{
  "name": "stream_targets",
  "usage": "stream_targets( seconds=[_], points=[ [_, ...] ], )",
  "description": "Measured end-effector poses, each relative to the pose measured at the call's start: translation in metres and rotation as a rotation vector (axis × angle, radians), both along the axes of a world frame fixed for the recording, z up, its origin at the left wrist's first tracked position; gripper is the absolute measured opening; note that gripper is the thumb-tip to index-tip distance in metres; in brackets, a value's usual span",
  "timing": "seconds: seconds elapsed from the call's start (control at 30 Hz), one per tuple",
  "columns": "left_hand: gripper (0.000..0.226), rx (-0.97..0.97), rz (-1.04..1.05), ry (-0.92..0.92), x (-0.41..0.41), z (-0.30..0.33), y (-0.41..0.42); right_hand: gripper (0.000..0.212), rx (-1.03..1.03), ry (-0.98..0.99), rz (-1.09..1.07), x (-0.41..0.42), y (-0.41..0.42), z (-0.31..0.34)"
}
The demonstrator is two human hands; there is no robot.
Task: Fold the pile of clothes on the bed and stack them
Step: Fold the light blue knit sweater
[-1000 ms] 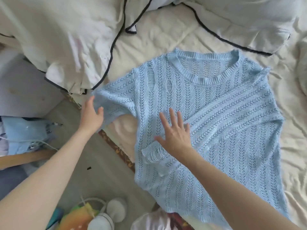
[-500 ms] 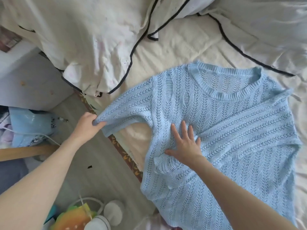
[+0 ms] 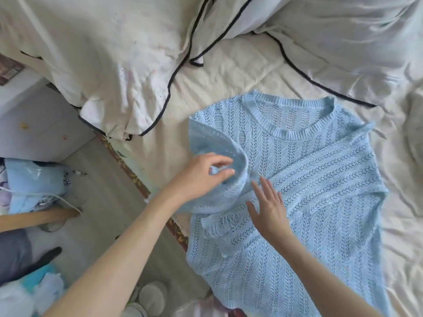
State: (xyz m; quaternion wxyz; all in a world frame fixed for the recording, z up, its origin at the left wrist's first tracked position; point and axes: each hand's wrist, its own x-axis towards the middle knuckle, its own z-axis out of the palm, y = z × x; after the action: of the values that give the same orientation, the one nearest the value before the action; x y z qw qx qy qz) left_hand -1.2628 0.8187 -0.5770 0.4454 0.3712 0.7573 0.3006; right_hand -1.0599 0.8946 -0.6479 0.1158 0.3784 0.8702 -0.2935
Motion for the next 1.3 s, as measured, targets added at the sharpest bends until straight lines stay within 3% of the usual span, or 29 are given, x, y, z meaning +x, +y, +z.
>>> stream_targets(
  seconds=[0.23, 0.33, 0.47, 0.57, 0.67, 0.8, 0.87, 0.97, 1.07, 1.2, 1.3],
  points=[
    [0.047, -0.130, 0.007, 0.471, -0.005, -0.051, -0.056, 0.067, 0.094, -0.234, 0.020, 0.053, -0.014, -0.008],
    [0.051, -0.238, 0.042, 0.451, -0.004, -0.059, -0.070, 0.070, 0.106, -0.280, 0.024, 0.056, -0.017, -0.016],
    [0.041, -0.368, -0.069, 0.504, 0.006, -0.069, -0.078, 0.072, 0.072, -0.319, 0.046, 0.056, -0.015, -0.022],
    [0.027, -0.350, -0.004, 0.531, 0.014, -0.056, -0.072, 0.072, 0.048, -0.294, 0.062, 0.060, -0.012, -0.020],
    [0.028, -0.336, -0.012, 0.548, 0.027, -0.029, -0.062, 0.068, 0.030, -0.253, 0.063, 0.072, -0.012, -0.013],
    [0.031, -0.126, -0.053, 0.496, 0.067, 0.009, -0.036, 0.065, -0.060, -0.181, 0.050, 0.096, -0.015, 0.000],
    [0.033, -0.009, -0.120, 0.414, 0.098, 0.018, -0.013, 0.059, -0.142, -0.035, -0.106, 0.108, -0.014, 0.008],
    [0.043, 0.070, -0.290, 0.349, 0.146, 0.011, 0.020, 0.044, -0.378, 0.160, -0.651, 0.130, -0.004, 0.018],
    [0.049, 0.025, -0.226, 0.359, 0.173, -0.010, 0.029, 0.039, -0.523, 0.237, -0.979, 0.154, 0.013, 0.023],
    [0.062, -0.180, -0.035, 0.419, 0.187, -0.040, 0.007, 0.037, -0.566, 0.190, -0.951, 0.176, 0.031, 0.019],
    [0.061, -0.377, -0.061, 0.471, 0.198, -0.056, -0.005, 0.033, -0.615, 0.156, -0.865, 0.180, 0.032, 0.015]
  ],
)
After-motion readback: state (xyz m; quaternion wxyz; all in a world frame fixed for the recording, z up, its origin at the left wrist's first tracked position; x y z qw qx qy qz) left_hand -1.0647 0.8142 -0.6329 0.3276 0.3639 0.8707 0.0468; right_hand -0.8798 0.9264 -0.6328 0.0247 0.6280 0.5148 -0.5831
